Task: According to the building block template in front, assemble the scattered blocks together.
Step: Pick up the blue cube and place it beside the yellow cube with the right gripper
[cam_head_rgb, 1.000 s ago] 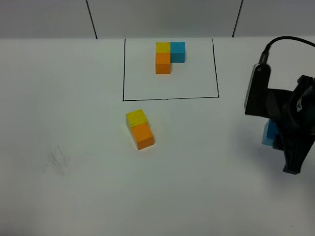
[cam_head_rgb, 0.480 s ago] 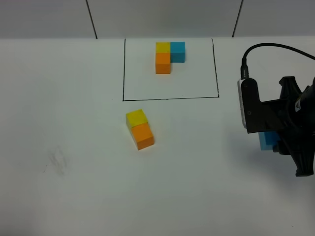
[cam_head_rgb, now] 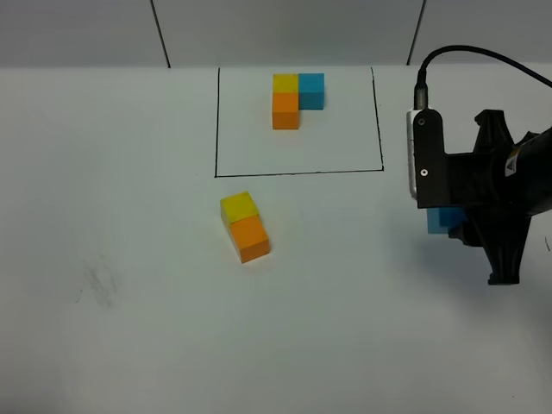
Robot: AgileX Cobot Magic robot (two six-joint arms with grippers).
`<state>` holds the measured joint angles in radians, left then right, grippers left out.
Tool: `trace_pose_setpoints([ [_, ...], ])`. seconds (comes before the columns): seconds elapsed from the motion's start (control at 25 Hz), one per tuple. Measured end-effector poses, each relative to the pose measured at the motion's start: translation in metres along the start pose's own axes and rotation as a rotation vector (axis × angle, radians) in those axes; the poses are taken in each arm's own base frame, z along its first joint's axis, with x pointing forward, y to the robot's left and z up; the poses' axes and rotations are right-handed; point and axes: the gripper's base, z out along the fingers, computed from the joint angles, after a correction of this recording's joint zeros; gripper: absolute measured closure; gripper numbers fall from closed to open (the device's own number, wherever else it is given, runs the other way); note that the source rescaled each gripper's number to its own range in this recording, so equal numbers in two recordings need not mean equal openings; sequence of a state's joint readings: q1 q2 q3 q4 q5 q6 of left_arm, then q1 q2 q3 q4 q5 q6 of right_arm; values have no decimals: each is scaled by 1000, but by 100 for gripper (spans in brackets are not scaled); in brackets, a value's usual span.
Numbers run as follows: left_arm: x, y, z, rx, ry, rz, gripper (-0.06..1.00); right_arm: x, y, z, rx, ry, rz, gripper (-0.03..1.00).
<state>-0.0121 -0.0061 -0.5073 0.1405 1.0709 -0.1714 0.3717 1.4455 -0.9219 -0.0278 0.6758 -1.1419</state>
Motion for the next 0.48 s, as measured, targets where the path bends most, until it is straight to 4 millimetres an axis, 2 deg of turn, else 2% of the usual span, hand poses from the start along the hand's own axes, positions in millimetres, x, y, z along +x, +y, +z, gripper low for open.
trace_pose_setpoints([
  [0.24,0,0,0,0,0,0,94,-14,-27,-4,-52,-6,-37,43],
  [0.48,0,0,0,0,0,0,94,-29,-43,6,-109,-71,-82,43],
])
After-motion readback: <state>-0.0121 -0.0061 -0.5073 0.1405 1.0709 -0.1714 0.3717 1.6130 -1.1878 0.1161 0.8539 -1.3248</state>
